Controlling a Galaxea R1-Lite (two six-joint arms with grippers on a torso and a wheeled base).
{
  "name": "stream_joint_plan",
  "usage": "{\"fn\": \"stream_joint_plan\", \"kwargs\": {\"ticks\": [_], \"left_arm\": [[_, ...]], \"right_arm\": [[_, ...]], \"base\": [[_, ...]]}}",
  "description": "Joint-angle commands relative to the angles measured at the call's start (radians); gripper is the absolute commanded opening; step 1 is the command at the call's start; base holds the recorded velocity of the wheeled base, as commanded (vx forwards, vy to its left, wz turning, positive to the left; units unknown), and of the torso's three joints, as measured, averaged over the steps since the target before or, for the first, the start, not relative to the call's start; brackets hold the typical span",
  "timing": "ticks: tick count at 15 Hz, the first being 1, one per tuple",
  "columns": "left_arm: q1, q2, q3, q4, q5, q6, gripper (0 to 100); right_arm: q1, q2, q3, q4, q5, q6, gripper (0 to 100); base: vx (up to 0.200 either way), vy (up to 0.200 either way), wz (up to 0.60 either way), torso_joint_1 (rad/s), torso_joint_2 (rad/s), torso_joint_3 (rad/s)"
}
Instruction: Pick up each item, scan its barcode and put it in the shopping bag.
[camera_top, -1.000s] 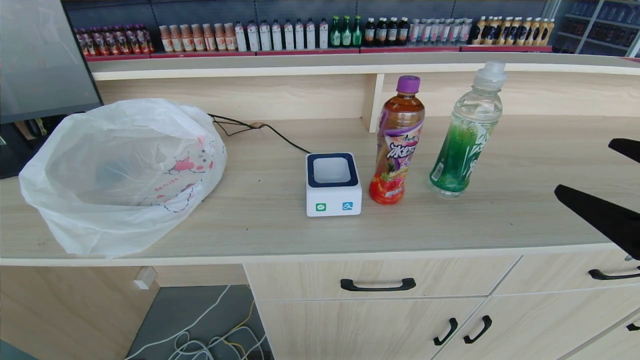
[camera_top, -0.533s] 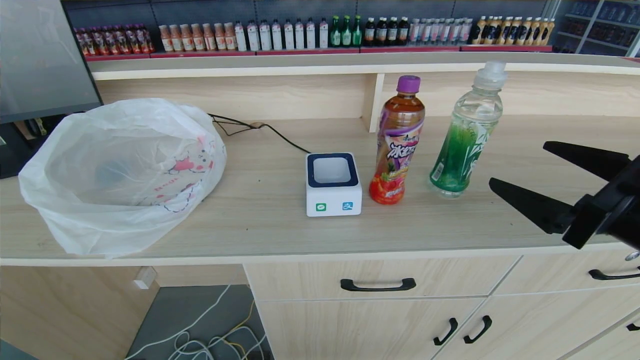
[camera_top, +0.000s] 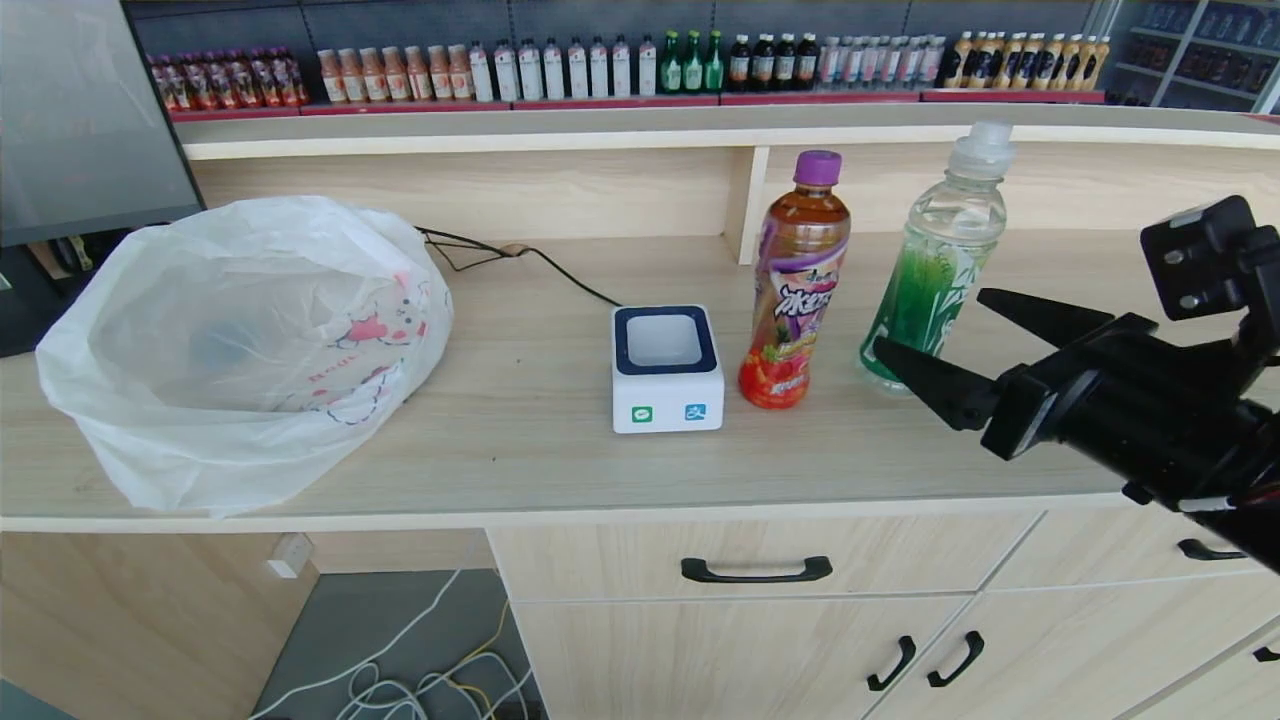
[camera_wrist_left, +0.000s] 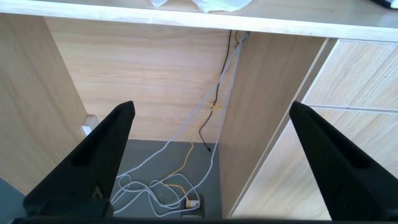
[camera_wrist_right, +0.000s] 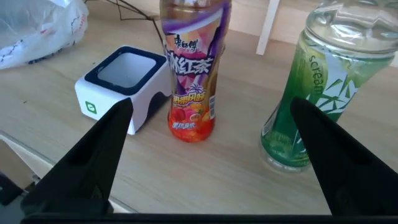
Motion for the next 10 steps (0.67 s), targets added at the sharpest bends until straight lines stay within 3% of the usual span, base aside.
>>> {"fn": "stream_joint_plan", "kwargs": {"ticks": [1, 5, 10], "left_arm": [[0.0, 0.0, 0.0, 0.0, 0.0, 0.0, 100], [0.0, 0.0, 0.0, 0.0, 0.0, 0.0, 100], [0.0, 0.0, 0.0, 0.0, 0.0, 0.0, 100]], "right_arm": [[0.074, 0.071, -0.033, -0.004, -0.048, 0.027, 100], [0.111, 0.242, -0.168, -0.114, -0.152, 0.053, 100], [0.134, 0.321, -0.19, -0.182, -0.3, 0.048, 100]], "base": [[0.0, 0.0, 0.0, 0.0, 0.0, 0.0], [0.0, 0.0, 0.0, 0.0, 0.0, 0.0], [0.0, 0.0, 0.0, 0.0, 0.0, 0.0]]}}
